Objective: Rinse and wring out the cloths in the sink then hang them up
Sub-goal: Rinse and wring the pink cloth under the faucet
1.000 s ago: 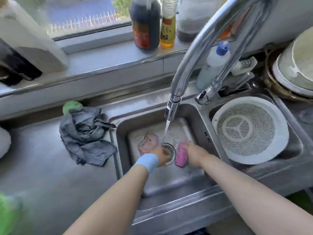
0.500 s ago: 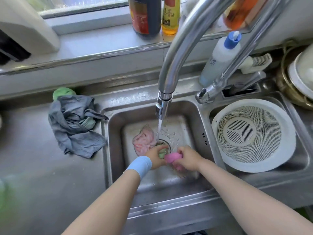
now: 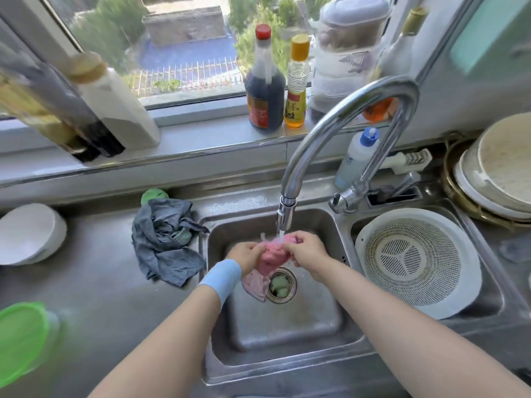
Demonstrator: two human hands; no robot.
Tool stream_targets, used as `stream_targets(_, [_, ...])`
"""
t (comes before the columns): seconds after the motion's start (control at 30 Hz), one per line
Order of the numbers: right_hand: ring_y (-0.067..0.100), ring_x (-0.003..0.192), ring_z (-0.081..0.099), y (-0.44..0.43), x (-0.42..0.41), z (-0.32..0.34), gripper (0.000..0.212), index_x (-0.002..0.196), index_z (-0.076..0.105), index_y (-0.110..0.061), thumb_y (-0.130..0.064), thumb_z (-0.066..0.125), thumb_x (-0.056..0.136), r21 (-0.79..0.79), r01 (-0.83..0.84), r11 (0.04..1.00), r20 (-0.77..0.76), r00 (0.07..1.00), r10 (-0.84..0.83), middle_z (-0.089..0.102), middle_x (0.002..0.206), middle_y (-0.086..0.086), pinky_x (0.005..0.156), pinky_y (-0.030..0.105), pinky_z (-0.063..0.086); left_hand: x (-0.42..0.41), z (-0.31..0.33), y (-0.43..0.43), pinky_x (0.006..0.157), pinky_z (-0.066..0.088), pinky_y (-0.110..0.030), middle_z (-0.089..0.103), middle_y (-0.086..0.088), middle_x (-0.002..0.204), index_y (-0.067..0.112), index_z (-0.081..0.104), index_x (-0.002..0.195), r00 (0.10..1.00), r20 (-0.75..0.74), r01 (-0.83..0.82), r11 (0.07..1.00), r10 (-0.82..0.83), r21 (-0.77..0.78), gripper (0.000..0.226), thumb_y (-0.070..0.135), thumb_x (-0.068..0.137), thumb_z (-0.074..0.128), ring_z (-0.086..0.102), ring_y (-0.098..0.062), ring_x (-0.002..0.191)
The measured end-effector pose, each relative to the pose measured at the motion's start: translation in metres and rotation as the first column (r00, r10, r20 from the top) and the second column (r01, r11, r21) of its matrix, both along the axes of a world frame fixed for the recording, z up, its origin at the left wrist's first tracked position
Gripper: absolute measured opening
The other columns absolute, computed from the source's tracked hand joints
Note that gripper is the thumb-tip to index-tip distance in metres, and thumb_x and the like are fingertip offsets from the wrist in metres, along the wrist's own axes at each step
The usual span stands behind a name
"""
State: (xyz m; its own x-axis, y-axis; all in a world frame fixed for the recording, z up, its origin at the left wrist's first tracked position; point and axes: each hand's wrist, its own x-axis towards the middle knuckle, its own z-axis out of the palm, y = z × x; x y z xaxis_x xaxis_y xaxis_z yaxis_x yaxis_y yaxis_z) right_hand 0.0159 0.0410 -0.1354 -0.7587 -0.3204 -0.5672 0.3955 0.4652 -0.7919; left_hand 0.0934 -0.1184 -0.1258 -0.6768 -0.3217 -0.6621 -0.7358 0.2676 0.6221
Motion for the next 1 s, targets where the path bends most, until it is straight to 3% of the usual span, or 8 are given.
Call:
stream_targets(0.13, [0.018,0.052,0.052,-0.010,0.002,0.023,0.020,0.068,0.063,-0.011,-0.013,0.063,0.088,0.042,-0.044,0.998,0.005,0.999,0.044,0.057,0.062,0.007,0.046,0.025,0.041,0.004,0.020,-0.004,0.082,0.059,-0.044,0.071,-0.014,0.084,0.004,0.070,0.094,1.000,0.025,-0.001,1.000,0.001,0.027,0.027,0.027,0.095,0.056,0.067,-0.029,0.075])
stream_targets(0.27, [0.018,0.047,0.049,-0.022,0.002,0.045,0.037,0.078,0.068,0.000,-0.032,0.059,0.095,0.049,-0.061,0.997,0.013,0.998,0.060,0.059,0.063,0.010,0.044,0.022,0.034,0.009,0.034,-0.001,0.055,0.053,-0.028,0.062,-0.010,0.110,0.028,0.046,0.130,0.989,-0.039,-0.118,0.919,0.142,0.376,0.048,0.003,0.090,0.056,0.065,-0.024,0.076])
stream_targets(0.43, [0.021,0.057,0.055,-0.018,-0.003,0.055,0.035,0.104,0.070,-0.008,-0.033,0.045,0.099,0.033,-0.020,0.999,0.168,0.986,0.014,0.066,0.077,0.014,0.055,0.026,0.042,0.007,0.045,-0.001,0.073,0.057,-0.033,0.072,-0.005,0.098,0.019,0.069,0.106,0.976,-0.212,0.000,0.967,0.056,0.256,0.020,0.020,0.085,0.072,0.067,-0.017,0.079])
stream_targets(0.63, [0.012,0.060,0.054,0.006,-0.003,0.055,0.013,0.085,0.062,-0.019,-0.011,0.058,0.094,-0.233,-0.121,0.965,0.147,0.976,0.158,0.057,0.071,-0.001,0.052,0.025,0.039,-0.008,0.052,0.005,0.065,0.053,-0.030,0.070,-0.010,0.083,0.010,0.073,0.094,0.981,-0.192,0.032,0.989,-0.004,0.143,0.020,0.021,0.095,0.056,0.061,-0.020,0.070])
stream_targets(0.73, [0.010,0.045,0.044,0.003,0.000,0.056,0.012,0.078,0.058,-0.022,-0.019,0.058,0.090,-0.194,-0.105,0.975,0.098,0.987,0.126,0.050,0.060,-0.001,0.048,0.024,0.038,-0.012,0.057,0.012,0.080,0.058,-0.037,0.073,-0.013,0.093,0.012,0.072,0.102,0.984,-0.150,-0.053,0.960,0.098,0.276,0.025,0.027,0.099,0.052,0.068,-0.029,0.082])
stream_targets(0.87, [0.017,0.045,0.046,-0.002,-0.001,0.057,0.030,0.101,0.063,-0.010,-0.033,0.046,0.092,-0.040,-0.023,0.999,0.086,0.996,0.026,0.058,0.067,0.011,0.047,0.022,0.040,-0.005,0.064,0.016,0.068,0.060,-0.036,0.072,-0.015,0.083,0.004,0.062,0.104,0.967,-0.117,-0.089,0.732,0.225,0.675,0.012,0.013,0.099,0.055,0.071,-0.028,0.071])
stream_targets(0.93, [0.020,0.059,0.058,-0.004,0.001,0.056,0.040,0.110,0.067,-0.024,-0.050,0.039,0.096,0.077,0.007,0.997,0.027,1.000,-0.009,0.065,0.076,0.005,0.049,0.023,0.041,-0.004,0.060,0.017,0.080,0.060,-0.045,0.072,-0.020,0.087,-0.001,0.063,0.108,0.965,-0.122,-0.106,0.769,0.233,0.631,0.018,0.012,0.096,0.061,0.070,-0.030,0.073])
stream_targets(1.0, [0.023,0.091,0.064,-0.006,0.006,0.052,0.047,0.116,0.061,-0.026,-0.060,0.036,0.095,0.143,-0.014,0.990,-0.066,0.998,0.023,0.068,0.102,0.002,0.074,0.033,0.052,-0.006,0.056,0.020,0.088,0.056,-0.053,0.072,-0.025,0.091,-0.002,0.067,0.108,0.945,-0.099,-0.211,0.816,0.310,0.539,0.027,0.021,0.093,0.067,0.070,-0.033,0.075])
